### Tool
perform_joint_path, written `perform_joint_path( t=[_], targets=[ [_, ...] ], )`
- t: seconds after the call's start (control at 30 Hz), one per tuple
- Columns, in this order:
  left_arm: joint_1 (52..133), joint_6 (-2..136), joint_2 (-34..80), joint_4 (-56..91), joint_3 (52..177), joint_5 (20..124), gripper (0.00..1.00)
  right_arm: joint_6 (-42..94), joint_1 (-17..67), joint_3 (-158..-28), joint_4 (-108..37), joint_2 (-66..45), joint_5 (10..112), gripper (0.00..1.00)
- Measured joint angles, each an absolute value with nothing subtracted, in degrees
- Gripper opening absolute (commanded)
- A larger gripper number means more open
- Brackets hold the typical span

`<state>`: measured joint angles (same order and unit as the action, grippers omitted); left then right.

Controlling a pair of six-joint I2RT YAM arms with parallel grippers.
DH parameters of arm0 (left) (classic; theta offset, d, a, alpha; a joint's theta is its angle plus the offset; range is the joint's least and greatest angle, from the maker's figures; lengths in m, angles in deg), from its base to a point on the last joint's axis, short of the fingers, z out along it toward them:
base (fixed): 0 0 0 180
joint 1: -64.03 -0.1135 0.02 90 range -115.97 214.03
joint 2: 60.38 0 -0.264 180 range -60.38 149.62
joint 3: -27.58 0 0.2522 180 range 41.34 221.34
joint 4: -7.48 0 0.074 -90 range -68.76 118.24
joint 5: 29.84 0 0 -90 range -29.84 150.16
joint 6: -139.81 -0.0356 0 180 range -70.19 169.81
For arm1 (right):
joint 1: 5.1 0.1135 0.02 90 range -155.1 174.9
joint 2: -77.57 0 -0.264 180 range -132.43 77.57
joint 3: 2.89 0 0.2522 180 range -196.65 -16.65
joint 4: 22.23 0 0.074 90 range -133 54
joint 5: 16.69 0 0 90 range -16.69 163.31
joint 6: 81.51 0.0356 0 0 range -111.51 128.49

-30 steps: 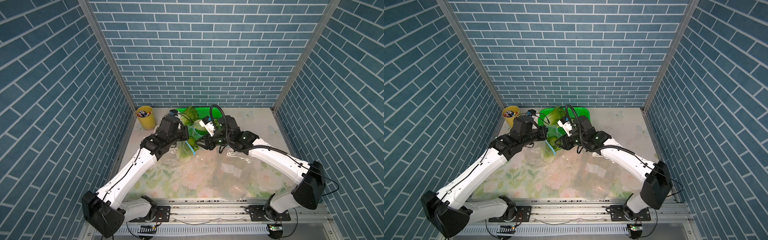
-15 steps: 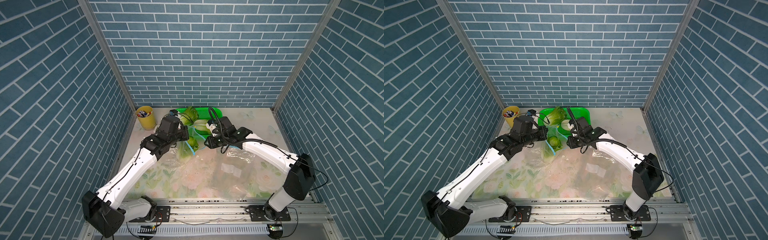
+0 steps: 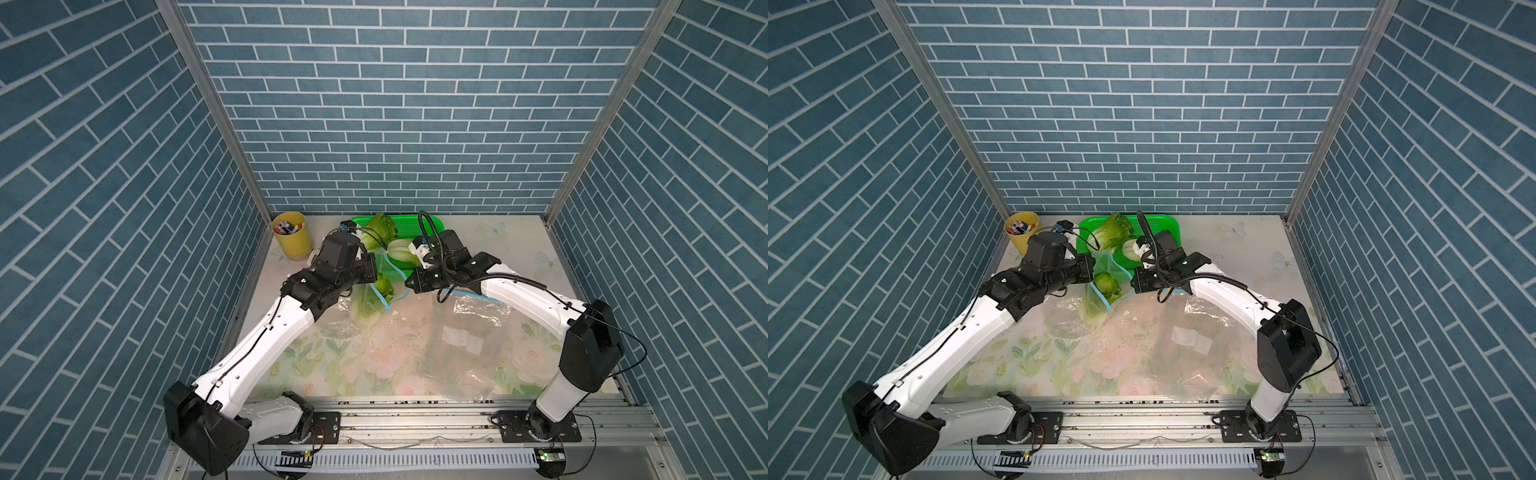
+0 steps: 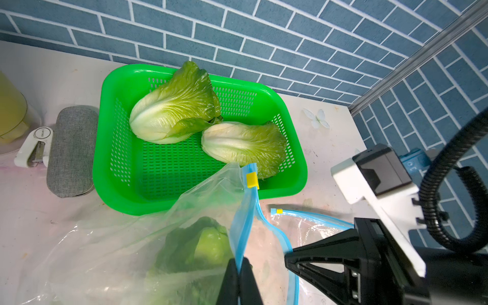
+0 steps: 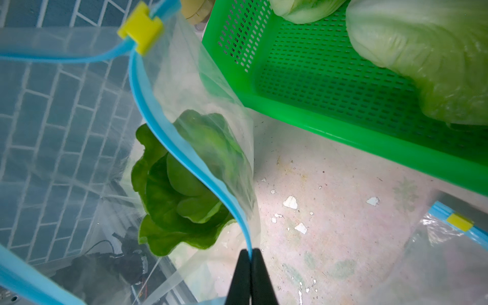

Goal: Put the chinese cabbages into a zipper bag and zip it
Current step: Adjust the zipper food storage bag at the center of the board.

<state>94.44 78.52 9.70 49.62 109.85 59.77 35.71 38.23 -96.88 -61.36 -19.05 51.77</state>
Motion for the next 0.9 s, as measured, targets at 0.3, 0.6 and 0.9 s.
perform_joint_path(
  t=[0.3,0.6,0.9],
  targets=[
    [94.42,76.13,9.59,51.88,110.96,58.53,0.00,35.75,39.12,-100.94,-60.73,-19.02,48.52,0.00],
    [92.56,74.80,5.18,59.09,119.31,55.03,0.00,39.29,40.26,-108.27,-58.61,-15.33,43.34,0.00],
    [89.65,76.33,6.73,61.34,126.22,57.06,0.00,40.87,40.57,-118.15,-59.31,-16.20,42.35,0.00]
  ],
)
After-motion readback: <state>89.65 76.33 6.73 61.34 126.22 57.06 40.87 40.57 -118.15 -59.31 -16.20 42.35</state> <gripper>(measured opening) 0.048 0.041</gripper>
